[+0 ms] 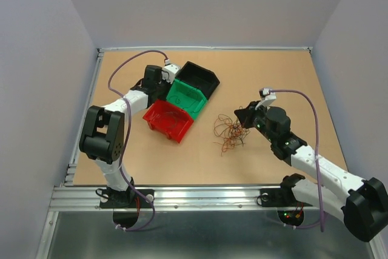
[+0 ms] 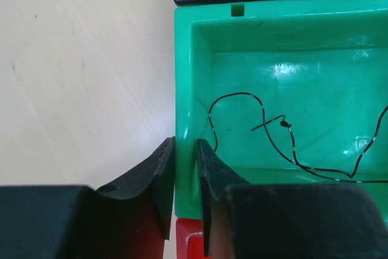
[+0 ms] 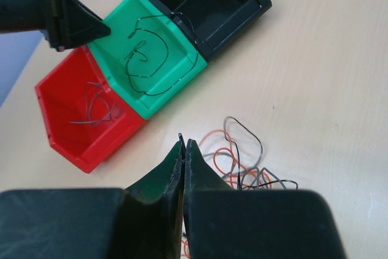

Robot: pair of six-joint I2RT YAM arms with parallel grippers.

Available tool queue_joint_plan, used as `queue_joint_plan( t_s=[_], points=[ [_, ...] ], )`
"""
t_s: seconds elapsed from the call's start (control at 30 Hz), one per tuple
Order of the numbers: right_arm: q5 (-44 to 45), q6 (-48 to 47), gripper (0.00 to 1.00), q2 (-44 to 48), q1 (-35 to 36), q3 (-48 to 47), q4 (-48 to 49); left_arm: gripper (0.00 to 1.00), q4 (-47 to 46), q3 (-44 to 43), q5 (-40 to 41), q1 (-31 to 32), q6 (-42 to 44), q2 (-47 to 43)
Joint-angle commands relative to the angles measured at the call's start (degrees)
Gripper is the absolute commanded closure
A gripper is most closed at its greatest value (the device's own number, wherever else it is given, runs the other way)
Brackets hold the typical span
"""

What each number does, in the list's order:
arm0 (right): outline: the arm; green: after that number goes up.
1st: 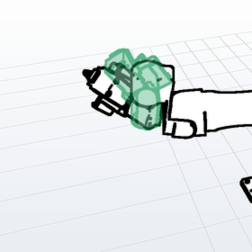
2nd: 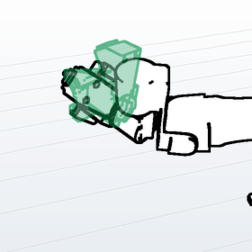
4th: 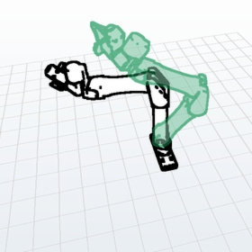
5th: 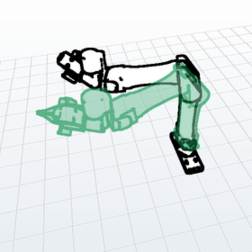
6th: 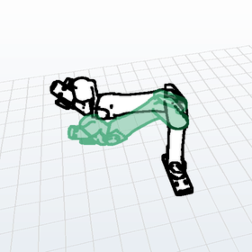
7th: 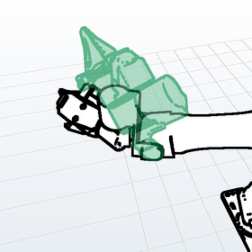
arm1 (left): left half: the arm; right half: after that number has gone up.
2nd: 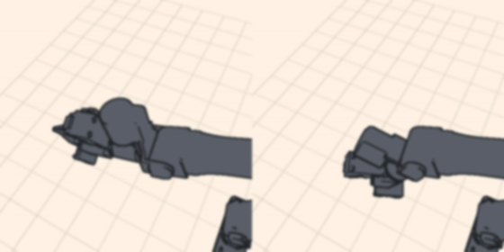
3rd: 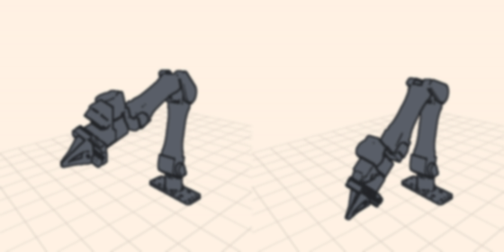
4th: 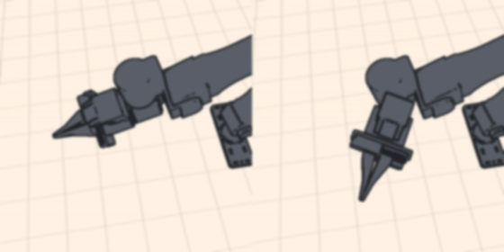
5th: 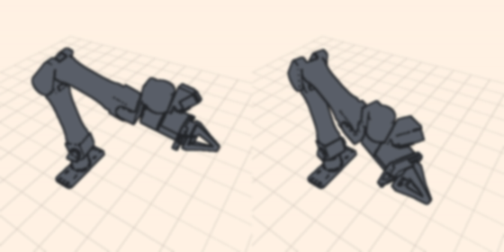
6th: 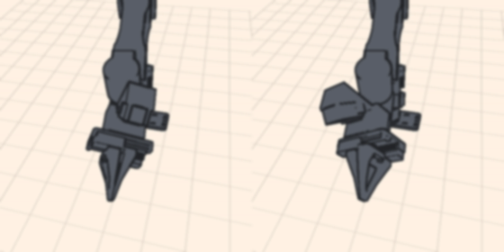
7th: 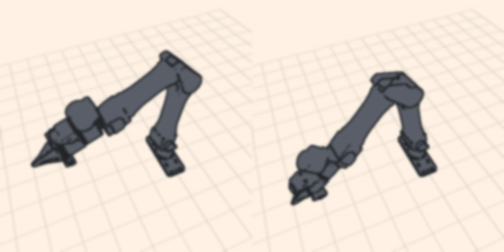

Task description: Untangle the cables

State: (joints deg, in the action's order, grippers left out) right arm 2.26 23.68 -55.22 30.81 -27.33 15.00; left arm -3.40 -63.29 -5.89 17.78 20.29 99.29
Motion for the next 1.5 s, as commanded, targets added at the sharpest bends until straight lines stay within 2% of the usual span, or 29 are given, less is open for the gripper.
queue_joint_plan(
  t_s=[0.0, 0.13, 0.23, 0.3, 0.33, 0.37, 0.43, 0.53, 0.6, 0.73, 0.87, 1.0, 1.23, 1.33, 1.47],
  points=[
    [-3.74, -1.53, 0.99, 4.58, 0.04, 3.06, 7.4, 0.56, -1.78, -1.84, 0.27, -1.78, -0.34, -1.19],
    [-5.94, -1.71, 1.0, 7.14, 0.04, 5.44, 12.13, 0.39, -2.66, -0.26, -1.49, -1.78, 0.36, -4.44],
    [-8.32, -1.18, 1.0, 9.95, 0.04, 8.59, 16.97, 0.37, -2.84, 0.44, -1.14, -1.87, 0.54, -7.6],
    [-10.51, -0.66, 0.99, 11.01, 0.04, 9.57, 20.41, 0.31, -3.1, 1.32, -0.53, -1.78, 0.8, -10.5],
    [-11.48, -0.57, 1.0, 10.84, 0.04, 9.58, 20.76, 0.31, -3.19, 1.67, -0.26, -1.78, 0.8, -11.56],
    [-12.53, -0.83, 0.99, 10.66, 0.13, 9.4, 20.94, 0.22, -3.63, 2.46, 0.0, -1.78, 0.89, -12.88],
    [-15.25, -1.44, 0.99, 9.61, 0.04, 9.05, 21.9, 0.14, -3.98, 3.69, 0.27, -1.7, 0.98, -16.99],
    [-18.16, -1.27, 0.99, 8.21, 0.04, 9.4, 24.54, 0.13, -4.42, 5.88, -0.7, -0.82, 0.71, -23.86],
    [-19.48, -0.31, 1.0, 7.5, 0.04, 9.75, 27.52, 0.13, -5.3, 7.64, -3.23, 1.02, 1.23, -27.46],
    [-20.19, 2.33, 0.99, 6.36, 0.04, 10.28, 32.01, 0.02, -8.02, 13.44, -13.86, 10.22, 2.99, -35.63],
    [-20.63, 4.61, 0.99, 6.35, 0.04, 11.07, 35.53, 0.02, -12.23, 17.58, -23.1, 16.82, 3.0, -36.97],
    [-20.98, 5.93, 0.99, 7.23, 0.04, 11.86, 36.85, 0.02, -16.28, 18.55, -25.22, 22.36, 2.03, -35.83],
    [-20.72, 6.82, 0.99, 9.17, 0.04, 13.01, 37.9, 0.02, -17.69, 18.81, -25.75, 32.38, 6.51, -29.95],
    [-21.24, 7.17, 0.99, 9.34, 0.04, 13.18, 38.52, 0.02, -18.48, 17.94, -23.39, 36.26, 7.04, -26.71],
    [-22.03, 7.69, 0.99, 8.99, 0.04, 13.36, 39.49, 0.1, -18.84, 13.21, -22.5, 37.59, 6.34, -20.55]
  ],
)
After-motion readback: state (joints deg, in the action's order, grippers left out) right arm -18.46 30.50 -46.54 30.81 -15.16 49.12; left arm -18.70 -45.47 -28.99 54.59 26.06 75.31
